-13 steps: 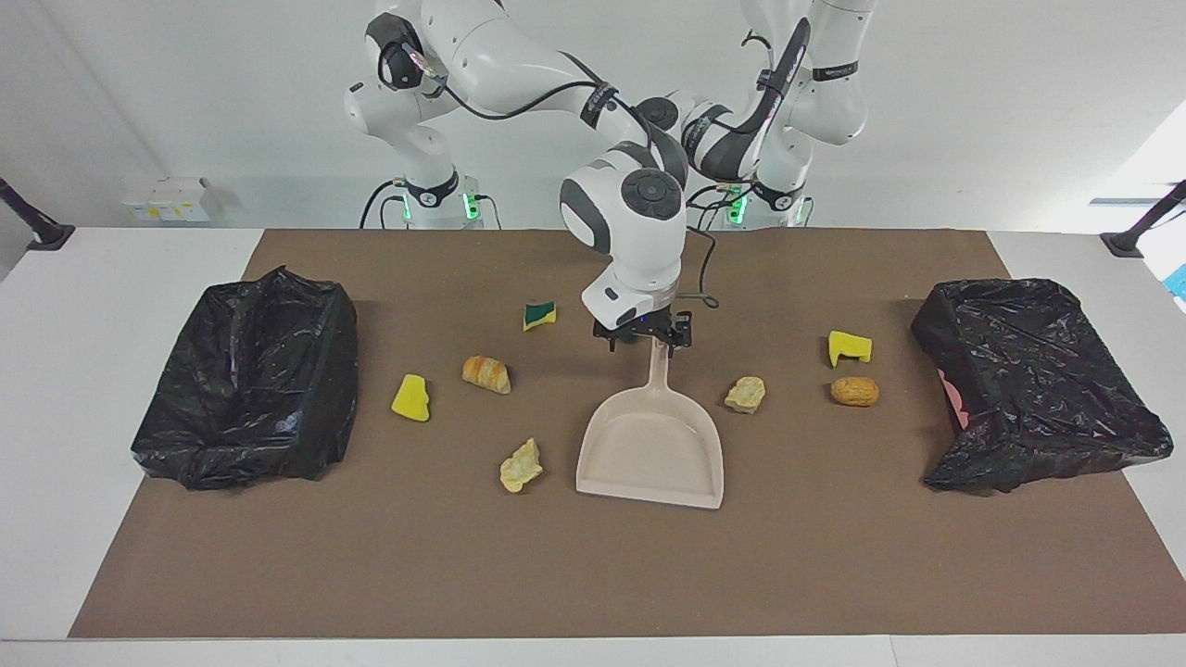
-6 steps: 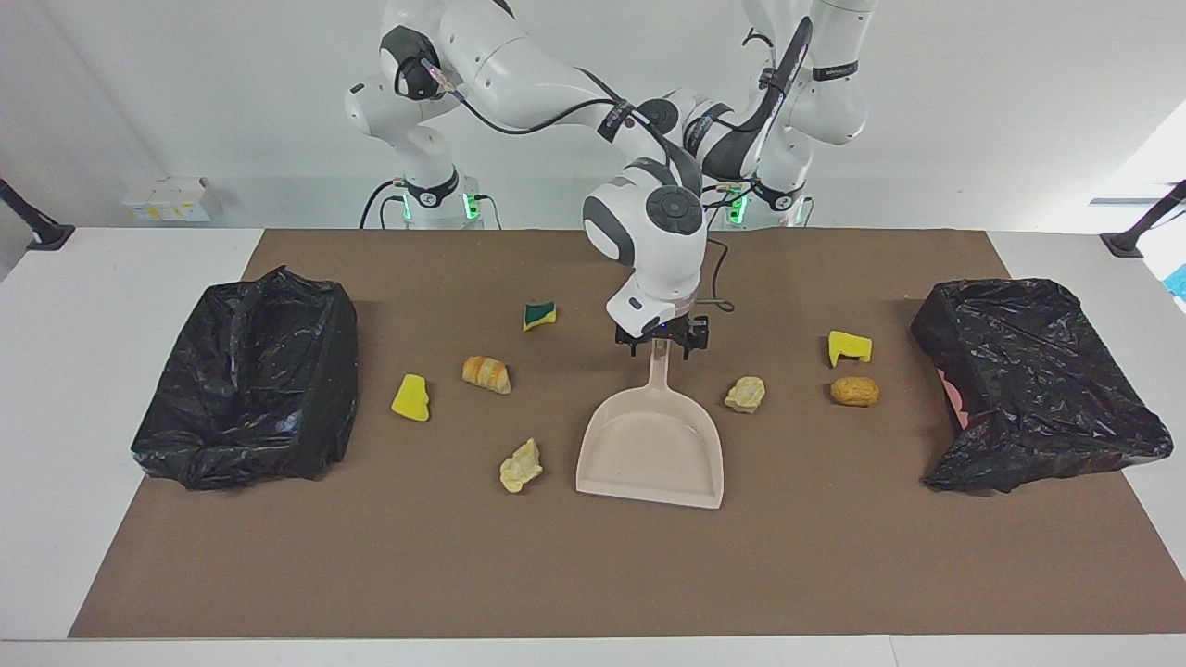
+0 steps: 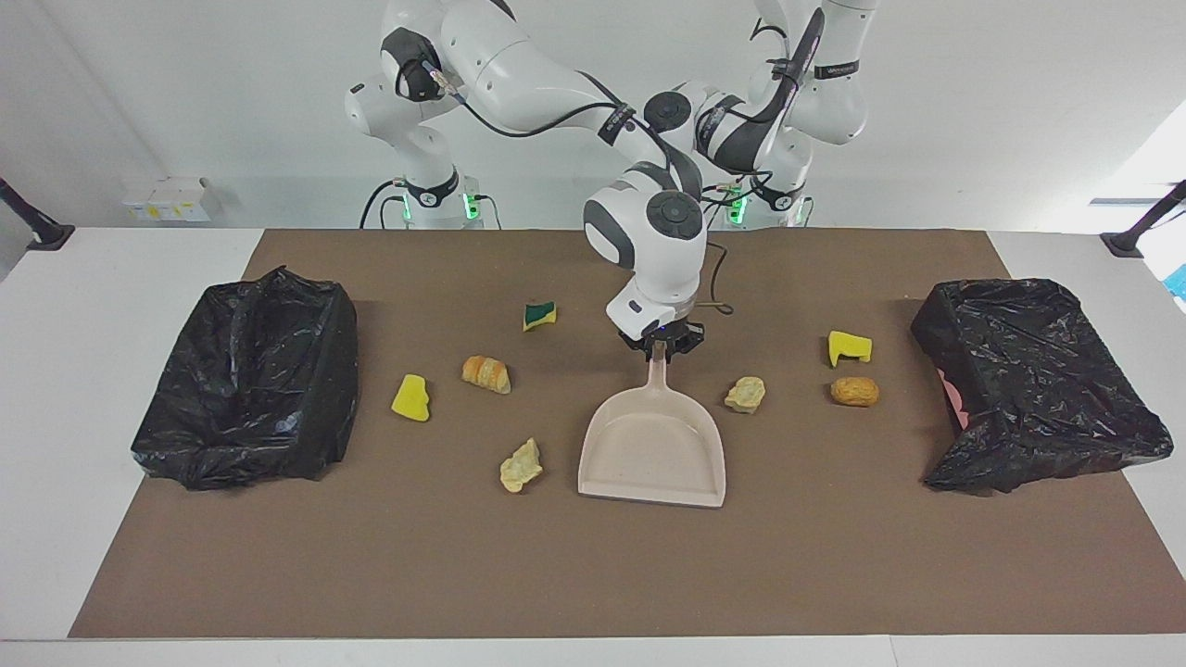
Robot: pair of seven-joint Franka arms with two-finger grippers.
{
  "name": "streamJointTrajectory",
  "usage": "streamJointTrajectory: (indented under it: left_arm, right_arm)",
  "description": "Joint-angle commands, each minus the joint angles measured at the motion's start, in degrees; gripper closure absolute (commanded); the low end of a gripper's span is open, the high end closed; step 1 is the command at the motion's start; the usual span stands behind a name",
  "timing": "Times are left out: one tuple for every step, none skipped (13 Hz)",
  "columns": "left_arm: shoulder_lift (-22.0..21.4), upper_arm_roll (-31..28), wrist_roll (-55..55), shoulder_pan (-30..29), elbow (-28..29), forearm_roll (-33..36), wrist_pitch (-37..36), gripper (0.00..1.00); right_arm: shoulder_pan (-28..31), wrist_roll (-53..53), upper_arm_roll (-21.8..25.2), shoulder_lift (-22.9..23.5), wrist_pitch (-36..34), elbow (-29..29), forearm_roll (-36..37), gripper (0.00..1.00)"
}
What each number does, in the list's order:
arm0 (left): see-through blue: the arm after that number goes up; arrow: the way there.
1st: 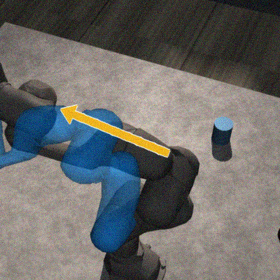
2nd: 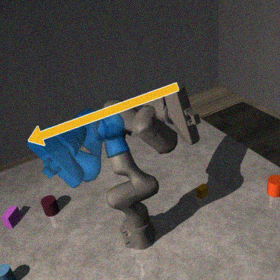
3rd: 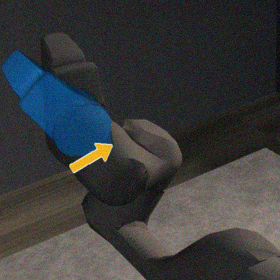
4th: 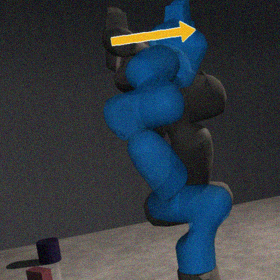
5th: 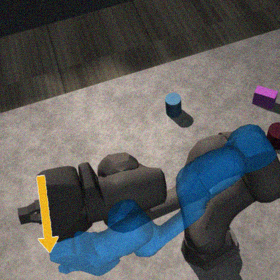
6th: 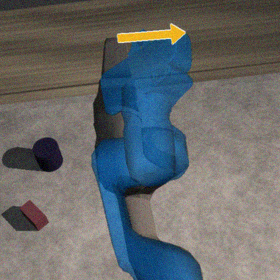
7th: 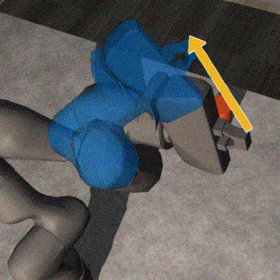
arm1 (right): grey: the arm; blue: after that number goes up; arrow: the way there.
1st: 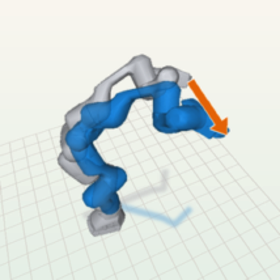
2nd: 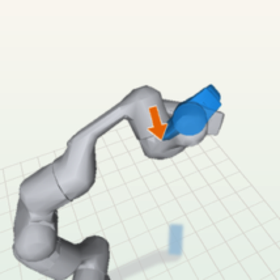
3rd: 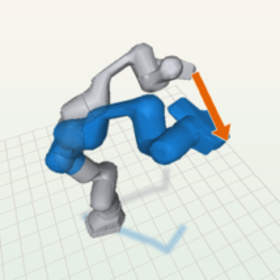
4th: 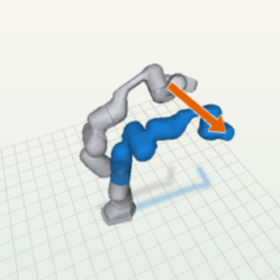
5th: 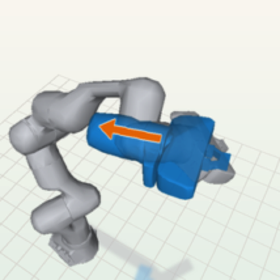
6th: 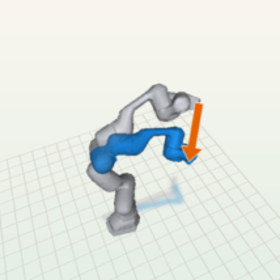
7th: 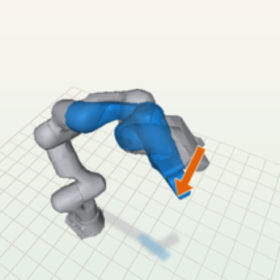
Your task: Sweep and dump trash in bin
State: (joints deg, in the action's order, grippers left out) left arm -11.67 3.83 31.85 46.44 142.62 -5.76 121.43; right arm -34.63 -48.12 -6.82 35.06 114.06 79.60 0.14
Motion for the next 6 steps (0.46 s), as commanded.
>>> streamJointTrajectory:
  left_arm:
    - [-3.6,0.1,-4.4,-4.0,2.7,-0.6,-1.9,1.00]
    - [-3.8,0.1,-6.3,-5.2,3.1,-0.6,-2.3,1.00]
    - [-4.7,0.0,-7.7,-6.2,4.0,-0.6,-2.3,1.00]
    - [-5.5,0.1,-9.2,-8.1,4.5,-0.6,-2.3,1.00]
    - [-5.7,0.1,-10.4,-9.3,4.9,-0.6,-2.4,1.00]
    - [-5.8,0.0,-11.1,-9.6,5.2,-0.5,-2.4,1.00]
  right_arm:
    - [0.5,1.1,-0.1,-0.1,0.6,0.3,0.3,1.00]
    - [0.6,3.0,0.1,-0.3,0.6,0.1,0.2,1.00]
    - [1.8,4.9,0.2,-1.5,0.1,0.2,-0.5,1.00]
    - [3.0,7.6,0.2,-2.6,-0.6,0.3,-0.2,1.00]
    - [3.2,10.7,0.3,-3.6,-0.9,0.5,0.4,1.00]
    - [3.5,14.8,0.5,-4.4,-2.0,0.6,0.6,1.00]
